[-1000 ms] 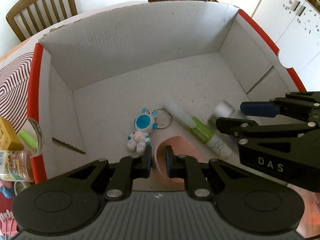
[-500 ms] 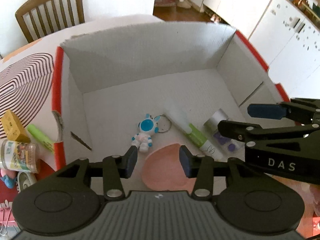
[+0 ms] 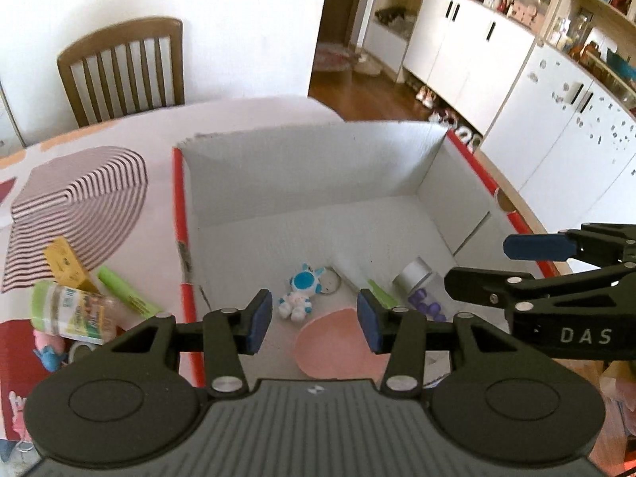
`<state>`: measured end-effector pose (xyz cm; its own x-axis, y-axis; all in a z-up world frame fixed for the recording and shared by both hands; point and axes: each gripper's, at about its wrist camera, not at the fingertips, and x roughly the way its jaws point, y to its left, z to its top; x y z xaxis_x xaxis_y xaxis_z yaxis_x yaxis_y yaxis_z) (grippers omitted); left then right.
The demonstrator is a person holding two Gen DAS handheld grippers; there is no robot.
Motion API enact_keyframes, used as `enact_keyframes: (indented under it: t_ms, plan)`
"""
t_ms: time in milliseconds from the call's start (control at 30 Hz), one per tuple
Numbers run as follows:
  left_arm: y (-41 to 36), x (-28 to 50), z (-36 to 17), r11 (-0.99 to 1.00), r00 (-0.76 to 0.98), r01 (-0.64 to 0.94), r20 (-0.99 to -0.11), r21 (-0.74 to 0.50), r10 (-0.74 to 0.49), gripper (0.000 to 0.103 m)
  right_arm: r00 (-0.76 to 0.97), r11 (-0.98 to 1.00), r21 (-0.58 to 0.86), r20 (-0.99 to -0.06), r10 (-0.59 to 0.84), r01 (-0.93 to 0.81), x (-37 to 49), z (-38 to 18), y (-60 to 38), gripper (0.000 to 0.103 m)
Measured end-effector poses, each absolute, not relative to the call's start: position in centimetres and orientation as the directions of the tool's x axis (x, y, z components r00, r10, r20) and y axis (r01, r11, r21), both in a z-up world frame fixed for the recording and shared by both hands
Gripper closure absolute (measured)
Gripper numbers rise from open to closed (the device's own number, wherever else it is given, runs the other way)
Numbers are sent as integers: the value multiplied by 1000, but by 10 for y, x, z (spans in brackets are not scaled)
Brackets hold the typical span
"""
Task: Organize rigid objects
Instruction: 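Open the left gripper on the pink eraser while the right releases the bead jar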
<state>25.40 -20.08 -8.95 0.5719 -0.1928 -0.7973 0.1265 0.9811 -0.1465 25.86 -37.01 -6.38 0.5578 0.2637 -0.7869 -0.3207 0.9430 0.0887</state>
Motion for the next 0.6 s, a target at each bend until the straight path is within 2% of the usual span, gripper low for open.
enact_keyframes:
  t_ms: [267,400,600]
  plan:
    - [-187,225,-62,977,639,141,-739,-157,-211,57,603,934,106,-738,304,-341,232,-41,-361,24]
    - [-175,210,-52,973,661,149,-714,-177,-231,43,618,931,117,-717,321,-347,217,-33,-352,22]
    - [-150,192,-43,970,680,148,-692,-194,-242,43,643,922,119,-684,345,-368,195,-21,-332,17]
